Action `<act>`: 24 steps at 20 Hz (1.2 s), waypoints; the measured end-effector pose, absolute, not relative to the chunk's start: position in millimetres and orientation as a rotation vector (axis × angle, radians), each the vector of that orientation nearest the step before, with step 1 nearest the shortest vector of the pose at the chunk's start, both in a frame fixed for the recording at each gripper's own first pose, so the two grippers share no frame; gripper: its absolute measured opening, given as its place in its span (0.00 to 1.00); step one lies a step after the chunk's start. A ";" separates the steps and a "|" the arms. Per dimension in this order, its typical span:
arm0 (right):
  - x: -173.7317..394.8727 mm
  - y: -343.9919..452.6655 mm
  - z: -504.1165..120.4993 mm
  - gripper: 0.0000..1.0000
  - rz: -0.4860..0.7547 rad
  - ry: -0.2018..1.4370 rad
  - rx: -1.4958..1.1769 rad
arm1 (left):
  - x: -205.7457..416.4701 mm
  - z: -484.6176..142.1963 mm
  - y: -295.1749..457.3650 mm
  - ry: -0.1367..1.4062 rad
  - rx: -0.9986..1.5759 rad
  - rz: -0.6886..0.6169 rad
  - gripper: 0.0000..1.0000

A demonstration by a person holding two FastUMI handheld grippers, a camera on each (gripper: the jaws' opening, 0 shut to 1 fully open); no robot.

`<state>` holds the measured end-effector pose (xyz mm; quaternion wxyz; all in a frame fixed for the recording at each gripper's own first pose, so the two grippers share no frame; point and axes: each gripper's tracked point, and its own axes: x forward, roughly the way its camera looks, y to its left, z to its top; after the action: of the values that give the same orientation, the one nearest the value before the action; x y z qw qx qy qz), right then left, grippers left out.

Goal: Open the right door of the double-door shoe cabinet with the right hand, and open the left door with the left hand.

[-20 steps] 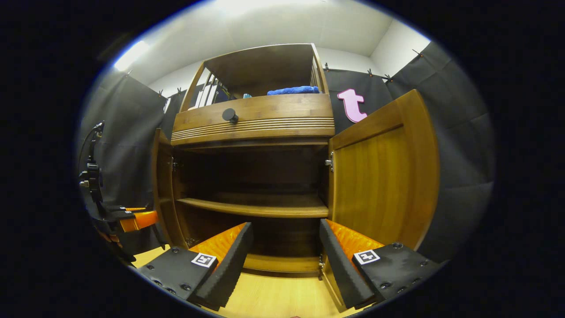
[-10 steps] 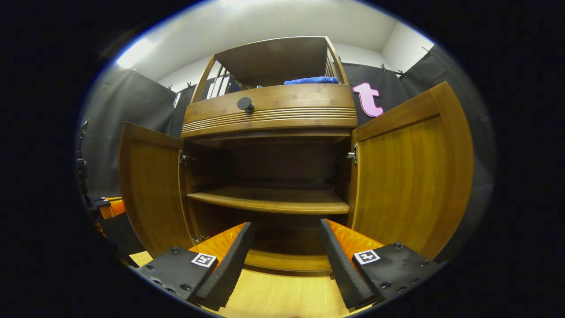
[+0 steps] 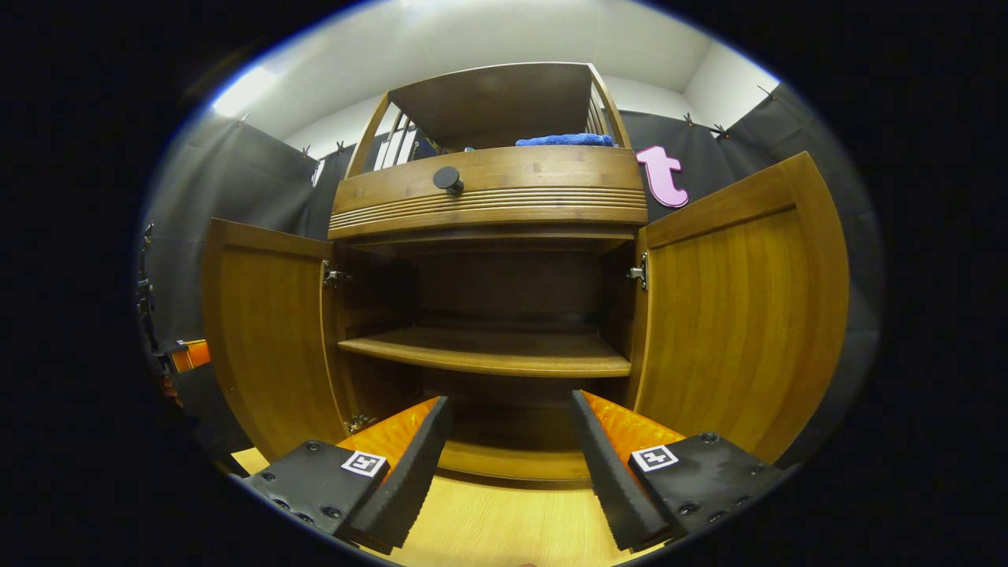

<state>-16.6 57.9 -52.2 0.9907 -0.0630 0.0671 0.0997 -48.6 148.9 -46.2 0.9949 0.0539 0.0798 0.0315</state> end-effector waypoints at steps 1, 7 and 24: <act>-17.2 56.8 -51.1 0.93 0.192 0.133 -0.130 | -48.2 -45.0 153.2 0.158 0.117 0.057 0.08; -17.0 58.3 -45.4 0.93 0.179 0.119 -0.135 | -44.0 -44.2 174.1 0.148 0.110 -0.027 0.07; -6.5 95.4 -63.3 0.98 0.328 0.155 -0.099 | -123.8 -14.5 142.3 0.153 0.115 -0.005 0.02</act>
<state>-6.5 95.4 -63.3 0.9824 -0.0493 0.0768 0.1630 -123.8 142.3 -14.5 0.9954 0.0572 0.0763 -0.0024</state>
